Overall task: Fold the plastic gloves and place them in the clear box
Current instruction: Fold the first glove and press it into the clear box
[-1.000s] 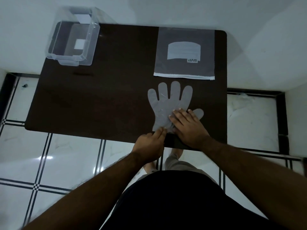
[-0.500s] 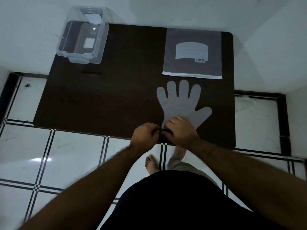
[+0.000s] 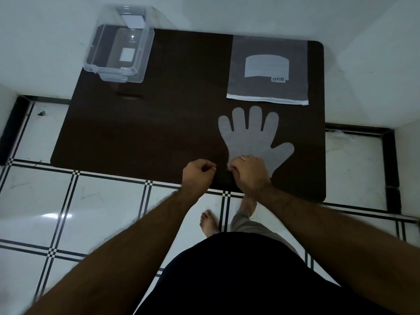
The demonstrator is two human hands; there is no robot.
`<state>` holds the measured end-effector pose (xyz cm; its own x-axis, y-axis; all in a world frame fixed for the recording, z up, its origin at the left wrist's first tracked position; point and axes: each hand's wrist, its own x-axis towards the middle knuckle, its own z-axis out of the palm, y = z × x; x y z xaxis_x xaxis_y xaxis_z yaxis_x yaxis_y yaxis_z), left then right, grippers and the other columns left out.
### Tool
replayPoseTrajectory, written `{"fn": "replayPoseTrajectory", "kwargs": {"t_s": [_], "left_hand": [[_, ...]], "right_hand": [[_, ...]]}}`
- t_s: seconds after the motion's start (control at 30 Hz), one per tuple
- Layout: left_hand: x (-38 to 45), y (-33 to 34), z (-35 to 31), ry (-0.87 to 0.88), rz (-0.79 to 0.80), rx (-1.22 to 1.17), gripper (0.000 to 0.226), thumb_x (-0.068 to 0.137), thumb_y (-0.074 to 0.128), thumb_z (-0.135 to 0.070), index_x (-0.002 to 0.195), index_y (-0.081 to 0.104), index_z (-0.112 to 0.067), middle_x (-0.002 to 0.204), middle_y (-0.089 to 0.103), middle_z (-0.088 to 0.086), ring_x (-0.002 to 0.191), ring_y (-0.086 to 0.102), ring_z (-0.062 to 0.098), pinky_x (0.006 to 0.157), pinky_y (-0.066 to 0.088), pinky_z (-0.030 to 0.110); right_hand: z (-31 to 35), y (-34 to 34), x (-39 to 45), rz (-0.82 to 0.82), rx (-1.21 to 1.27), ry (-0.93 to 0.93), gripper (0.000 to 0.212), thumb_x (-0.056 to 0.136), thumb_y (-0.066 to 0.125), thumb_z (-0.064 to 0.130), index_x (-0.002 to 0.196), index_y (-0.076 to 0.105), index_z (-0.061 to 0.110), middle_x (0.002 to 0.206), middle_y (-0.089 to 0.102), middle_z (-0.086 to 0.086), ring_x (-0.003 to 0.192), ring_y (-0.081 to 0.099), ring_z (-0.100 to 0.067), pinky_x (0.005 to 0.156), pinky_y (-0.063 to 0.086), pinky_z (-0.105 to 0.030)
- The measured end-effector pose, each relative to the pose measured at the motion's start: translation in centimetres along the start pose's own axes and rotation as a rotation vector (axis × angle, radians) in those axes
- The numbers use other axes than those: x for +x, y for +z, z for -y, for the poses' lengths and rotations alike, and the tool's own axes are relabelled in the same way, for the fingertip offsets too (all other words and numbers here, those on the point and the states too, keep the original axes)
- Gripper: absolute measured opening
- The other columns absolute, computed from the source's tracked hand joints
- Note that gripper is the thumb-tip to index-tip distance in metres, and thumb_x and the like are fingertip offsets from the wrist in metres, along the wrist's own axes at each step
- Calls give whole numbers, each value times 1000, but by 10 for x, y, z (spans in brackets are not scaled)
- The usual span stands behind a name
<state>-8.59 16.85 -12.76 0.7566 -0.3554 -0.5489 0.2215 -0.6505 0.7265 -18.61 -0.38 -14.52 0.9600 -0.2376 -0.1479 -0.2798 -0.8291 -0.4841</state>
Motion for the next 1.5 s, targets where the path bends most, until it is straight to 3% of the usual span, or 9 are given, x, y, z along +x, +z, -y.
{"fn": "replayPoseTrajectory", "kwargs": {"t_s": [0.2, 0.43, 0.63, 0.87, 0.97, 1.07, 1.17, 1.27, 1.5], "left_hand": [[3, 12, -19, -92, 74, -198, 14, 101, 70, -8, 111, 79, -12, 100, 79, 8, 87, 80, 20, 75, 66, 27], [1, 35, -50, -328, 180, -619, 17, 97, 75, -5, 111, 77, 4, 106, 81, 21, 99, 80, 29, 85, 67, 33], [0, 43, -58, -410, 122, -670, 9, 96, 72, 4, 103, 77, 3, 102, 80, 22, 82, 79, 24, 84, 67, 36], [3, 39, -46, -403, 77, -570, 10, 97, 73, 1, 105, 77, 0, 100, 80, 18, 87, 80, 24, 78, 68, 34], [7, 38, -40, -248, 30, -257, 10, 95, 78, -9, 105, 77, -8, 105, 80, 11, 90, 79, 20, 81, 68, 36], [7, 33, -38, 211, -95, 378, 22, 98, 74, -23, 120, 69, -18, 116, 69, -3, 105, 66, 14, 93, 58, 33], [10, 35, -42, 654, 26, 712, 23, 103, 67, -24, 124, 70, -16, 131, 68, 6, 124, 59, 24, 107, 50, 38], [18, 43, -47, 714, 162, 882, 28, 104, 65, -30, 128, 70, -17, 137, 67, 7, 132, 57, 26, 114, 48, 41], [24, 47, -55, 777, 204, 1011, 38, 103, 65, -36, 136, 65, -19, 144, 63, 8, 133, 58, 29, 112, 50, 46]], "right_hand": [[-10, 2, -5, -154, 318, 170, 8, 102, 62, 22, 96, 65, 18, 87, 61, 3, 80, 57, -13, 73, 51, -30], [-14, -11, -10, -99, 469, 218, 9, 103, 65, 23, 94, 64, 23, 83, 60, 9, 78, 58, -2, 68, 42, -17], [-15, -15, -11, -47, 464, 255, 11, 101, 67, 26, 91, 65, 24, 81, 61, 10, 77, 61, -7, 68, 46, -23], [-22, -16, -13, -104, 458, 356, 9, 102, 65, 23, 97, 65, 16, 87, 62, 4, 81, 59, -7, 70, 48, -23], [-23, -17, -14, -104, 457, 358, 9, 102, 65, 23, 99, 66, 15, 89, 63, 3, 81, 58, -6, 69, 46, -21], [-24, -16, -13, -116, 450, 367, 12, 103, 63, 26, 99, 65, 15, 88, 62, 3, 80, 58, -6, 68, 46, -21], [-24, -18, -13, -151, 485, 393, 14, 104, 63, 27, 98, 65, 14, 86, 62, 2, 80, 61, -11, 70, 52, -26], [-25, -20, -13, -177, 528, 405, 12, 103, 63, 25, 98, 65, 14, 88, 63, 0, 84, 64, -17, 75, 57, -32], [-30, -32, -11, -288, 578, 565, 11, 104, 62, 27, 98, 62, 18, 93, 63, 4, 89, 64, -14, 80, 59, -33]]}}
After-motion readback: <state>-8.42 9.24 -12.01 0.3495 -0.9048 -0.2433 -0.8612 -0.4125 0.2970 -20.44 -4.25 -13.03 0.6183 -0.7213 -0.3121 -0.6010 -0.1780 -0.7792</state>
